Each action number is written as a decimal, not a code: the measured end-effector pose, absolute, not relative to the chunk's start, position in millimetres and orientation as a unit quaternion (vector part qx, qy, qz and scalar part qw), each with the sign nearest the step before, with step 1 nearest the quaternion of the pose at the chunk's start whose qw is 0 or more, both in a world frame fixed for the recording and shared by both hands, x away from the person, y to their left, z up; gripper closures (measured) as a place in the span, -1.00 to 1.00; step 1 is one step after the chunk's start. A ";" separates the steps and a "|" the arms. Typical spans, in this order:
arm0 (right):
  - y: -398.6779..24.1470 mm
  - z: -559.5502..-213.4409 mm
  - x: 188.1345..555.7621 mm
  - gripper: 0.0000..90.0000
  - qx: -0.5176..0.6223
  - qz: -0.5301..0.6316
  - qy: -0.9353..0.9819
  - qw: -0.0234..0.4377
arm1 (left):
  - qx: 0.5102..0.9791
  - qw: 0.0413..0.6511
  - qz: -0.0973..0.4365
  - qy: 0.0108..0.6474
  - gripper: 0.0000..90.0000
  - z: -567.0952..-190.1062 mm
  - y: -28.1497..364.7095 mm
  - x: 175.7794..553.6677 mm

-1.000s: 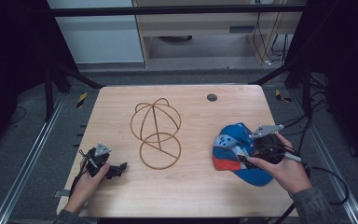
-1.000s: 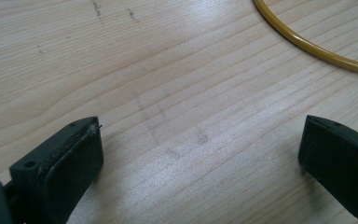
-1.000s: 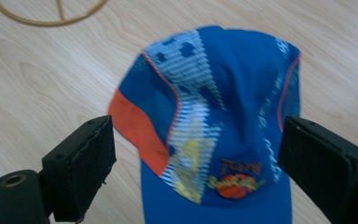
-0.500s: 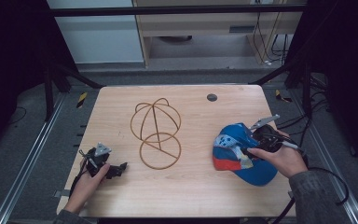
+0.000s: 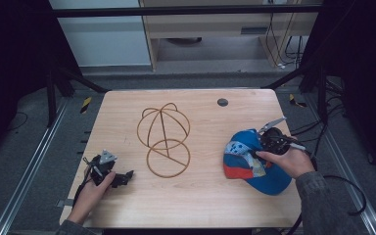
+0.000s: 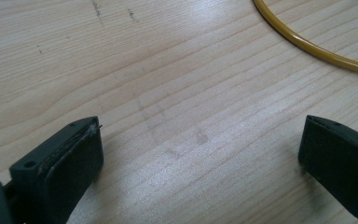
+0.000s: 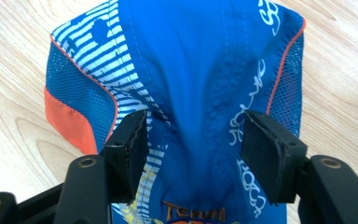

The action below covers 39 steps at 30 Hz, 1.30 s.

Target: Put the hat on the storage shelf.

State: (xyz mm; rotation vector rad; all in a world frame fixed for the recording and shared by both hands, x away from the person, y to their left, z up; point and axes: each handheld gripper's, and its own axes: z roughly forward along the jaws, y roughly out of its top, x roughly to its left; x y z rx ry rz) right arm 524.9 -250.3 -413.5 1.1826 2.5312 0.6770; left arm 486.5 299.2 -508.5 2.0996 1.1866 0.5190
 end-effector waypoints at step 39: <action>-247.5 -373.0 533.5 0.99 0.370 0.193 0.904 0.088 | 0.804 0.331 0.198 0.453 -1.00 -508.5 299.1 486.3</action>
